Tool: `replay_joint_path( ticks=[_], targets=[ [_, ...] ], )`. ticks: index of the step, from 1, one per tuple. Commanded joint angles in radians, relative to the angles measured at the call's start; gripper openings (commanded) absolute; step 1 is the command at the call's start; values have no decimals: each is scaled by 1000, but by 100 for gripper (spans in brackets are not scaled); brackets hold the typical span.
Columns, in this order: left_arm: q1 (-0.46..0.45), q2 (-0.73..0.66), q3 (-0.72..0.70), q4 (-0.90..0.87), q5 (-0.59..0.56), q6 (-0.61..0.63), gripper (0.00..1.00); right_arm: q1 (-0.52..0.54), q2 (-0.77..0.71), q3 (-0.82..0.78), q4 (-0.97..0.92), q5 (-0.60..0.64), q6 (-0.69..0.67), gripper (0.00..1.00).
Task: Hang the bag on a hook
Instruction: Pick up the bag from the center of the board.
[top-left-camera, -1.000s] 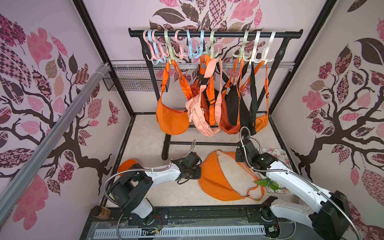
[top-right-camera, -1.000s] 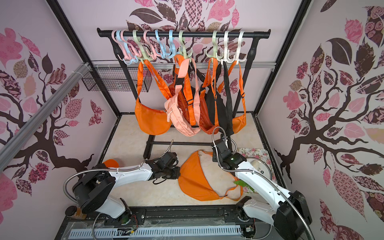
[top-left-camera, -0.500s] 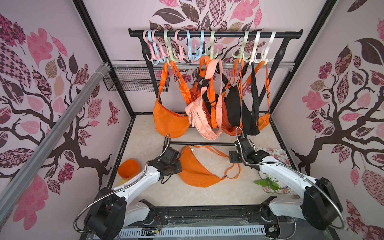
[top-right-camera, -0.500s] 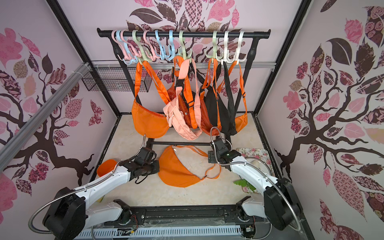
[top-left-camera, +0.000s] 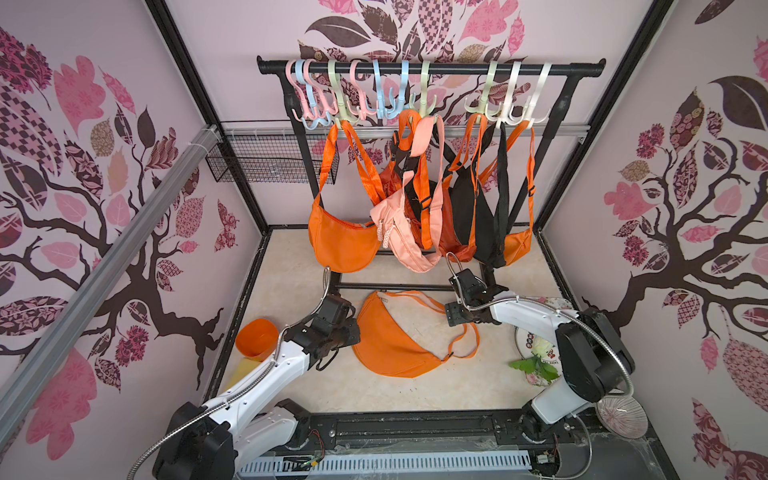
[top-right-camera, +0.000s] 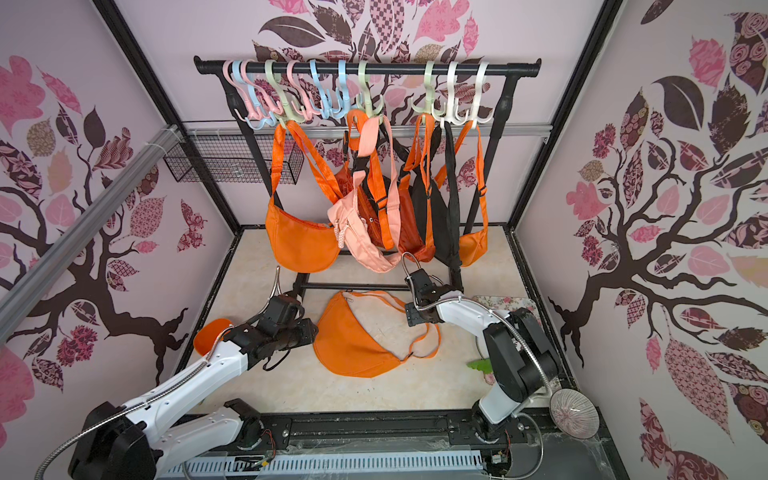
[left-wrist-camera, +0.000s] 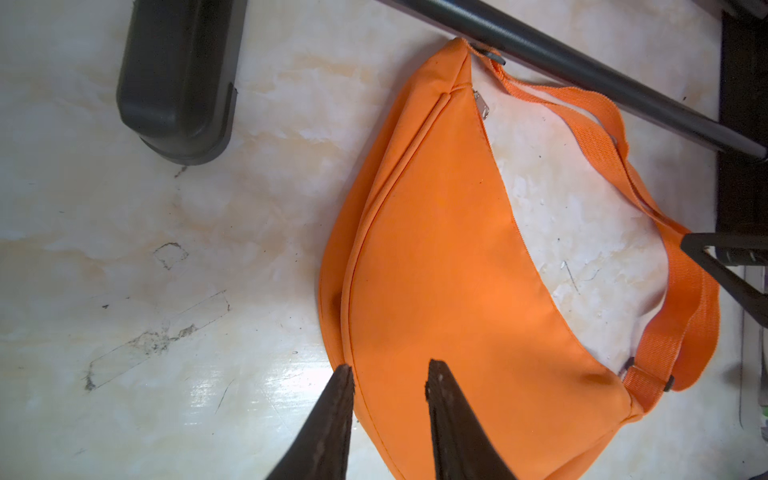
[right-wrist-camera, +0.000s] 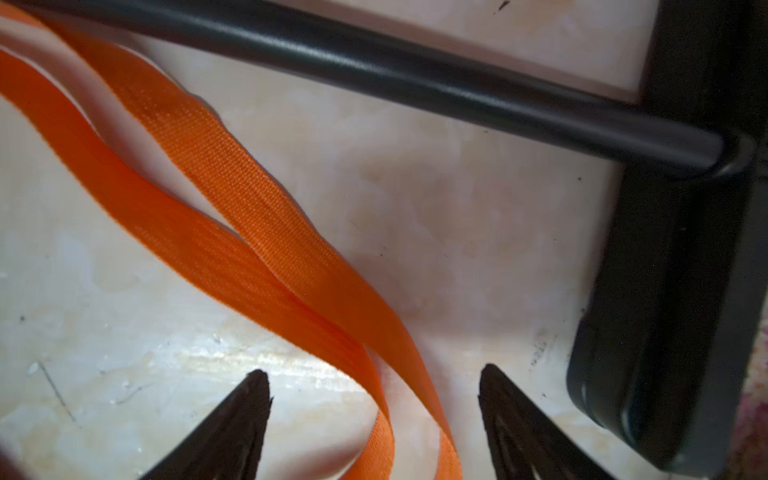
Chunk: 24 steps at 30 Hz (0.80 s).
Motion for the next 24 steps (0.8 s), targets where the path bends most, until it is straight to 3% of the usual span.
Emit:
replay_joint_path(
  ticks=[1, 6, 9, 11, 12, 16, 19, 24],
  targets=[
    [4, -25, -14, -1, -20, 3, 33, 1, 54, 30, -24, -6, -10, 66],
    [5, -106, -14, 18, -14, 20, 33, 0, 68, -16, 9, -6, -4, 55],
    [5, -164, -18, 60, -19, 9, 33, 1, 70, -14, 1, 1, 8, 30],
    [4, -196, 1, 79, -31, 10, 32, 16, 55, -4, -6, -5, 14, 5],
    [2, -208, 11, 87, -33, 15, 32, 33, 41, 0, -13, 12, 18, 0],
    [-15, -273, 35, 190, -24, 81, 33, 138, -81, 41, -75, 162, 19, 0],
    [-53, -307, 49, 269, 5, 162, 40, 168, -252, 72, -89, 211, 2, 0],
    [-184, -286, 154, 323, 41, 370, 53, 168, -549, 162, 21, 234, -172, 0]
  ],
)
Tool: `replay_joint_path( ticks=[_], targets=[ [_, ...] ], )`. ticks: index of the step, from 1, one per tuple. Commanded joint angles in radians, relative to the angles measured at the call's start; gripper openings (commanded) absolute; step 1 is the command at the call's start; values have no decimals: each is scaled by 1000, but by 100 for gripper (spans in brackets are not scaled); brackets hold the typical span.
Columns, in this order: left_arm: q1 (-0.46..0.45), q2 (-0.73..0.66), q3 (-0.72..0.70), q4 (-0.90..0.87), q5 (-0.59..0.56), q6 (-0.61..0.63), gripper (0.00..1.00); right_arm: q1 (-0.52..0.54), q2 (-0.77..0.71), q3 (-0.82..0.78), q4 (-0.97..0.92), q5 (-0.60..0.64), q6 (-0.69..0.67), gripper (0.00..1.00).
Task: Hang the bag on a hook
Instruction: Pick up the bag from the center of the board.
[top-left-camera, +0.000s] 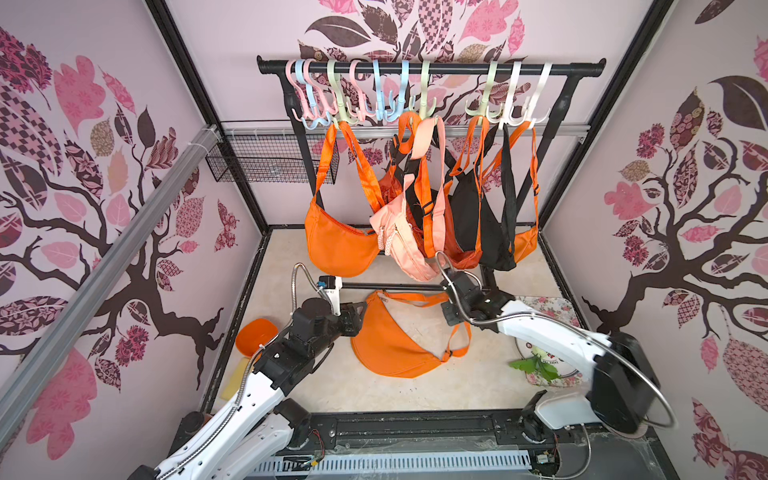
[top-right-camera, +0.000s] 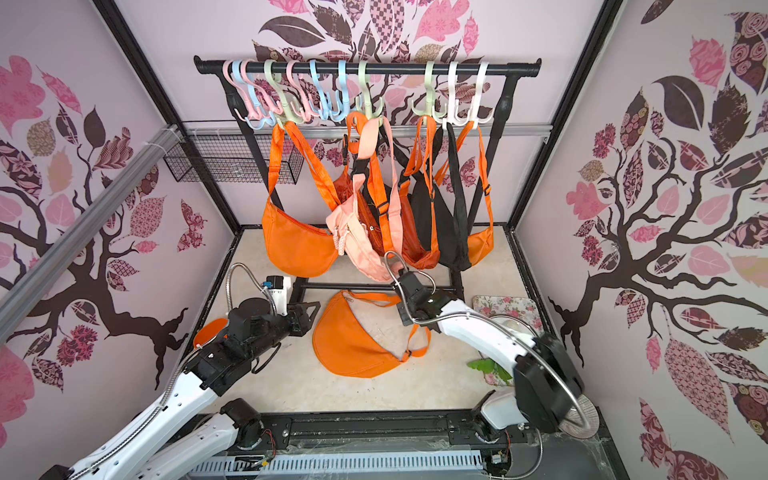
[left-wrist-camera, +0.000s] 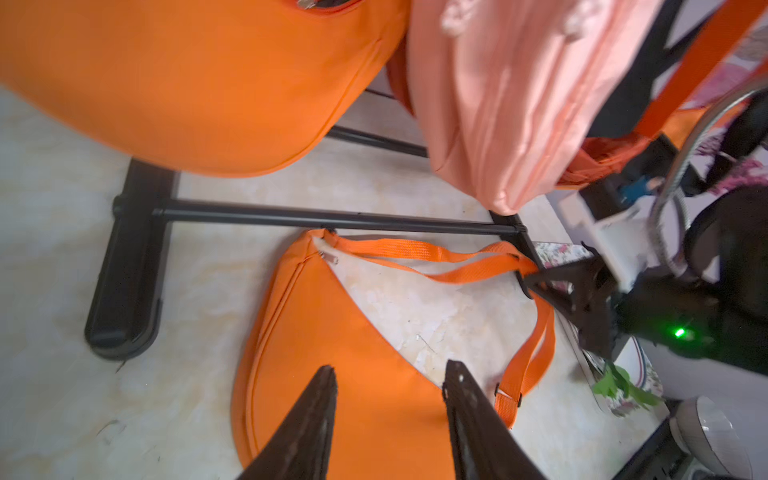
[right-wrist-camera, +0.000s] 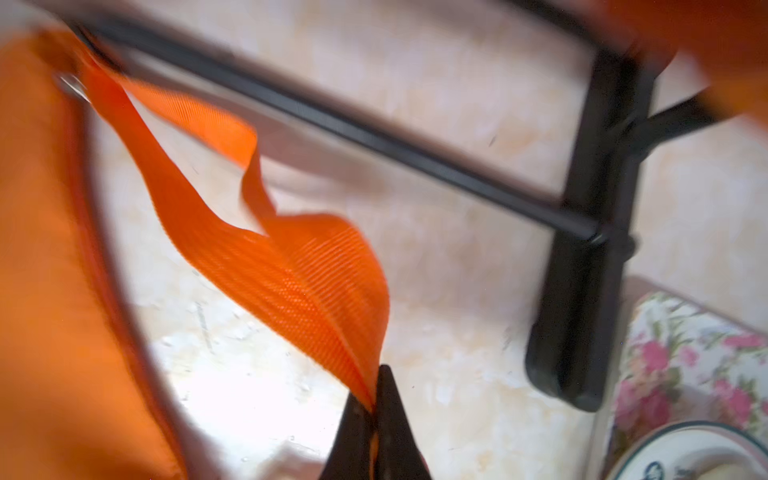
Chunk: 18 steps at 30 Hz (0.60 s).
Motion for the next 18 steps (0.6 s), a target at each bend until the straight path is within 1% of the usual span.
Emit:
replay_joint_path(
  ticks=[1, 3, 5, 9, 14, 18],
  targets=[
    [-84, 24, 126, 113, 45, 209, 56, -7, -200, 111, 95, 61, -134, 0],
    [-137, 65, 188, 142, 49, 291, 62, -7, -231, 189, 126, 37, -176, 0],
    [-157, 133, 261, 175, 85, 345, 70, -8, -214, 280, 130, 4, -227, 0],
    [-163, 286, 415, 197, 213, 405, 73, -6, -158, 439, 103, -34, -283, 0],
    [-183, 472, 617, 265, 263, 438, 76, -7, -139, 534, 95, -25, -325, 0],
    [-196, 610, 774, 278, 333, 412, 78, -7, -123, 591, 97, 12, -363, 0]
  ],
)
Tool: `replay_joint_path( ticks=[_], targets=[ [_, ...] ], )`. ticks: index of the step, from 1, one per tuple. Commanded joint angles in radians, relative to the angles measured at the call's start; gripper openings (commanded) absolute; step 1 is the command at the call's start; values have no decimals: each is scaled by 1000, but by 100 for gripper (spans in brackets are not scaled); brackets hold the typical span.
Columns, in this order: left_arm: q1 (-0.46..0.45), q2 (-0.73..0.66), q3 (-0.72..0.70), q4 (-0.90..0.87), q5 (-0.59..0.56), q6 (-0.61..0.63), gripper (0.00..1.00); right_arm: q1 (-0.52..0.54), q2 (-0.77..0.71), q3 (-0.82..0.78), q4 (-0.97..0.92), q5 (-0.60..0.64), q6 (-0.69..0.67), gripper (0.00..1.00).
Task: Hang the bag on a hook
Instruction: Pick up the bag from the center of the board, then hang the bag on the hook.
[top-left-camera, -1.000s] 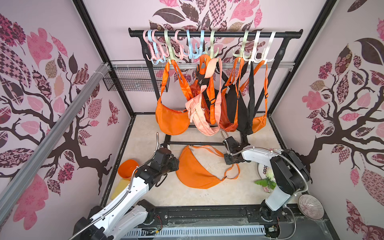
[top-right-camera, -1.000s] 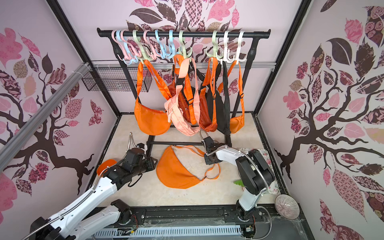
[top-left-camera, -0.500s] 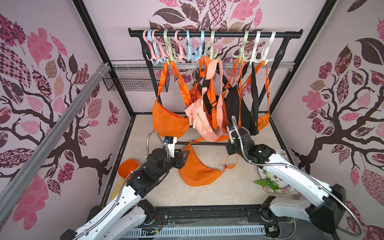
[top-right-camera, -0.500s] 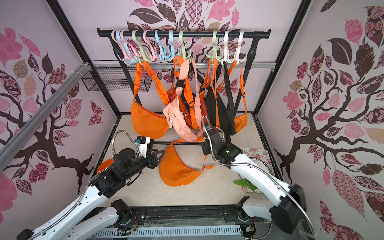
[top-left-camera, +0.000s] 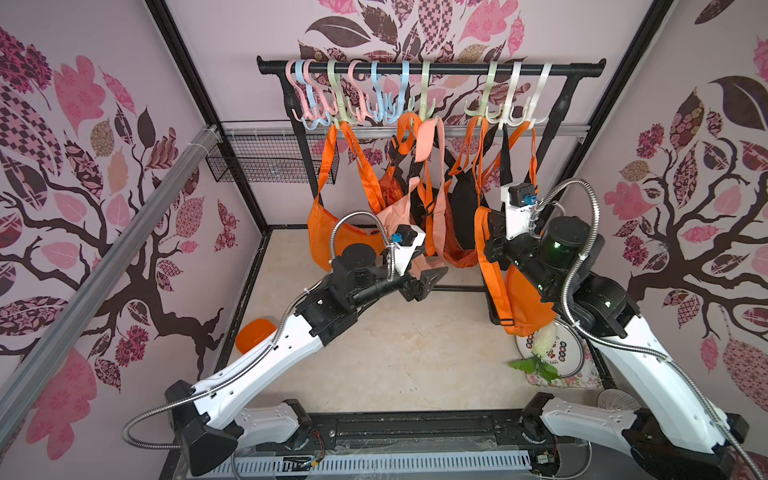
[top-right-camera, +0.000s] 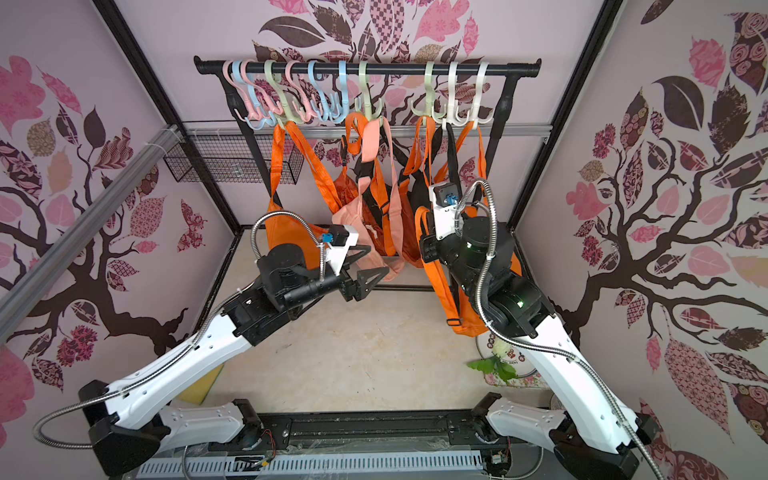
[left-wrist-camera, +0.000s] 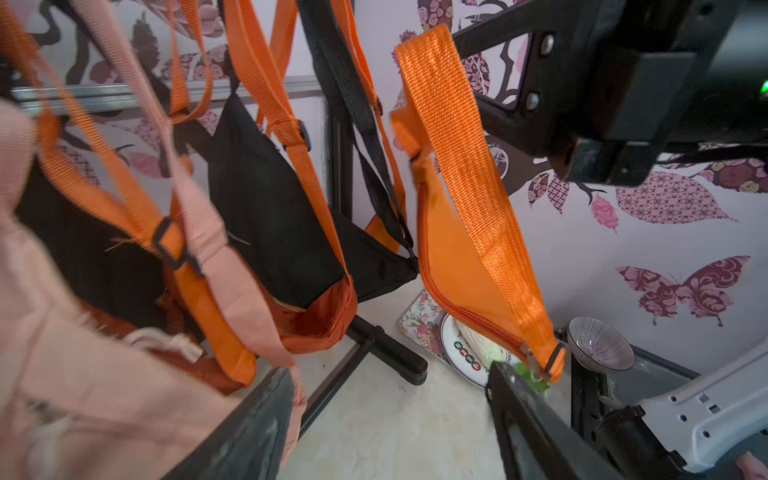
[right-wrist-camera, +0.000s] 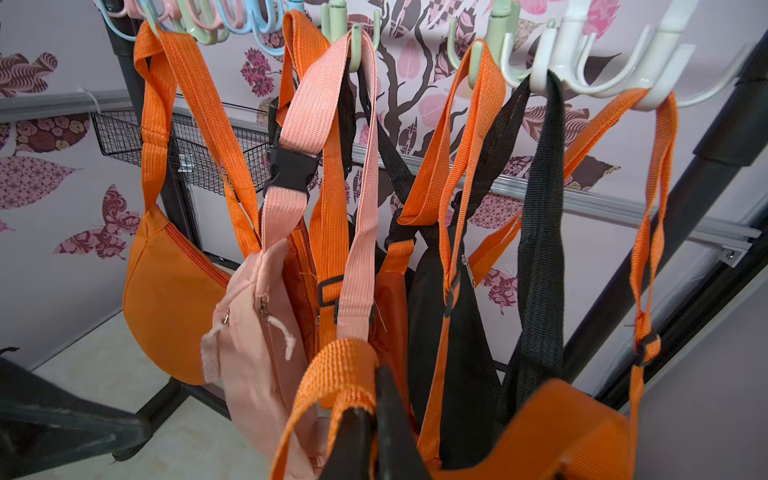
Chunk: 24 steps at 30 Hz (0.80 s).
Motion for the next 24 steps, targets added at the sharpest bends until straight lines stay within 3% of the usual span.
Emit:
replay_joint_path(
  ticks=[1, 4, 9, 13, 15, 17, 21, 22, 24],
  targets=[
    [-10, 74, 138, 80, 99, -12, 78, -2, 17, 88, 14, 33, -64, 0],
    [-12, 137, 211, 101, 166, -65, 80, -1, 42, 124, 42, 81, -106, 0],
    [-12, 163, 264, 76, 181, -88, 80, -2, 91, 177, 109, 144, -183, 0],
    [-11, 155, 275, 48, 92, -68, 79, -2, 132, 239, 120, 148, -208, 0],
    [-10, 173, 311, -7, 13, -24, 66, -1, 137, 254, 137, 144, -214, 0],
    [-9, 189, 341, -39, -111, 27, 42, -2, 141, 268, 158, 162, -235, 0],
    [19, 234, 391, -22, -257, 100, 16, -25, 156, 303, 170, 167, -251, 0],
    [34, 255, 419, -29, -265, 104, 2, -35, 160, 314, 170, 167, -251, 0],
    [60, 289, 463, -33, -285, 94, 0, -63, 169, 330, 166, 159, -249, 0]
  ],
)
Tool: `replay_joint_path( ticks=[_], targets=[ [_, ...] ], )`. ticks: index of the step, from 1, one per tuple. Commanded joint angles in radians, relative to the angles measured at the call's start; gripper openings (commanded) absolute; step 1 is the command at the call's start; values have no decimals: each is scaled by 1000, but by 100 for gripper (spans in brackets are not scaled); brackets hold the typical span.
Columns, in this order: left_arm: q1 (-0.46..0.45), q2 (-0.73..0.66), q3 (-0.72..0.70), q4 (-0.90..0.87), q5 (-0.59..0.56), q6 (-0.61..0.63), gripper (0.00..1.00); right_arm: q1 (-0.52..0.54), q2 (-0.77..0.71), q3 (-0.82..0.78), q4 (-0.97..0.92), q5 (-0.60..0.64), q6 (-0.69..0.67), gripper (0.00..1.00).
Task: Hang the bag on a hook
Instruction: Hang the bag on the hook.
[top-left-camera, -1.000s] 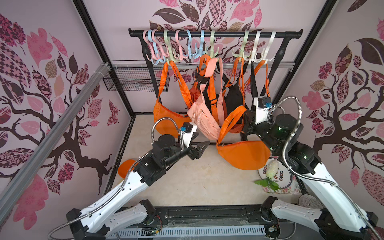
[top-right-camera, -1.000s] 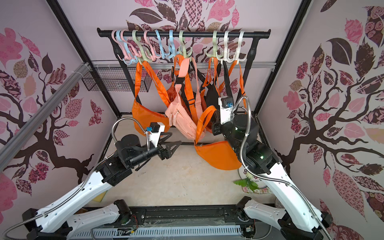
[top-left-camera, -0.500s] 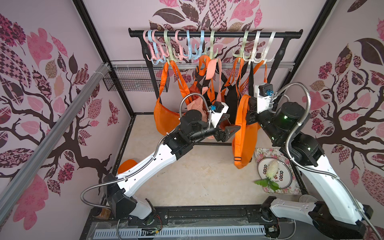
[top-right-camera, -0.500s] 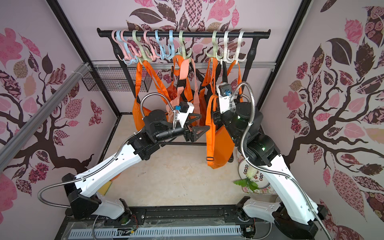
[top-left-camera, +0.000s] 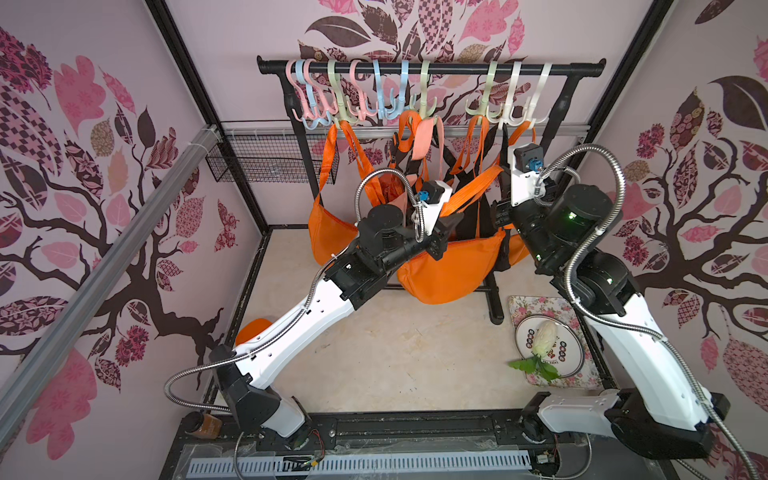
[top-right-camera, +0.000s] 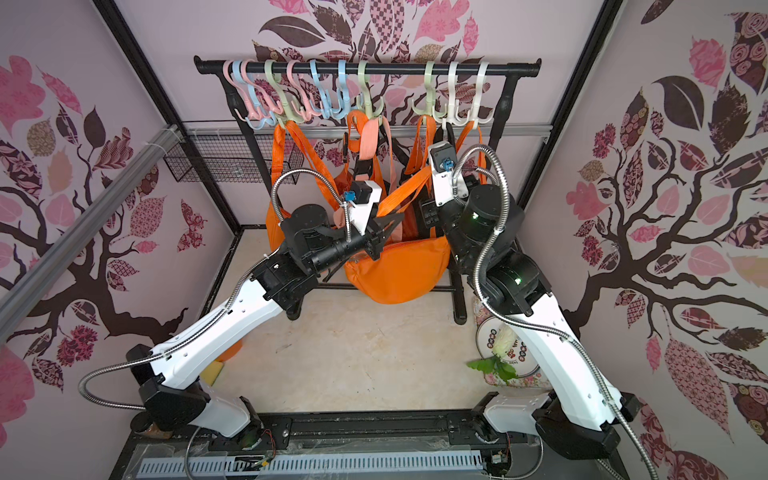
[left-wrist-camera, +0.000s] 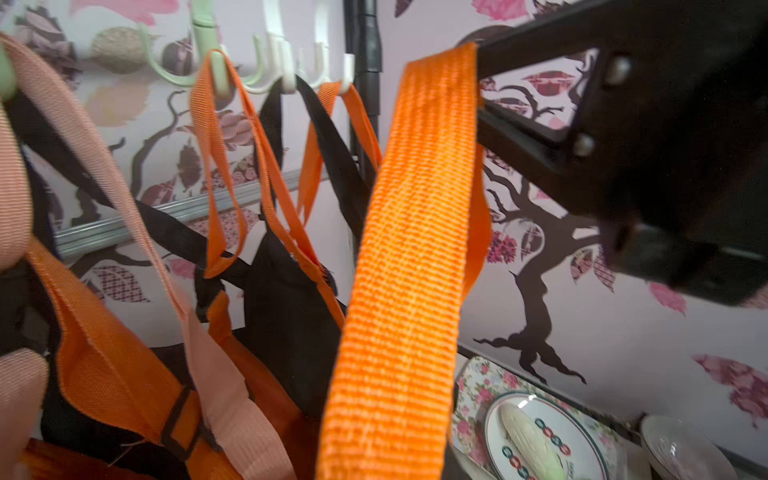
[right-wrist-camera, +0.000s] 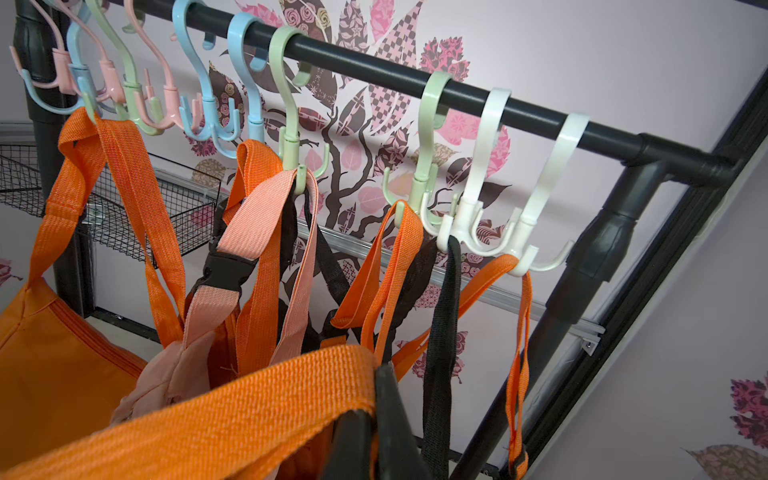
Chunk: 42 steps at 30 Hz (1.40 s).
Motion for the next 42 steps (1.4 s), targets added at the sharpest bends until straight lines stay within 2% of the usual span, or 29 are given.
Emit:
replay_joint_path(
  ticks=[1, 8, 10, 15, 18, 23, 34, 36, 38, 42],
  targets=[
    [48, 52, 101, -32, -95, 20, 0, -57, 18, 69, 72, 29, -13, 0],
    [80, 148, 248, -18, 84, -48, 0, -228, 124, 214, 68, -42, -5, 0],
    [80, 194, 328, -33, 85, -54, 0, -288, 176, 281, 55, -106, 28, 0],
    [96, 317, 546, -99, 56, -60, 0, -363, 318, 499, 30, -126, 36, 0],
    [114, 378, 647, -105, 16, -82, 0, -389, 371, 562, 67, -134, 37, 0],
    [146, 487, 817, -125, 22, -115, 0, -428, 451, 655, 118, -144, 53, 0],
    [223, 661, 1013, -45, 63, -219, 0, -553, 637, 800, 225, -221, 171, 0],
    [234, 703, 1055, -34, 64, -237, 0, -565, 670, 809, 244, -195, 167, 0],
    [245, 725, 1051, -26, 70, -252, 0, -573, 699, 817, 207, -181, 160, 0],
    [254, 765, 1023, -63, 95, -272, 0, -573, 728, 808, -1, -132, 185, 0]
  ],
)
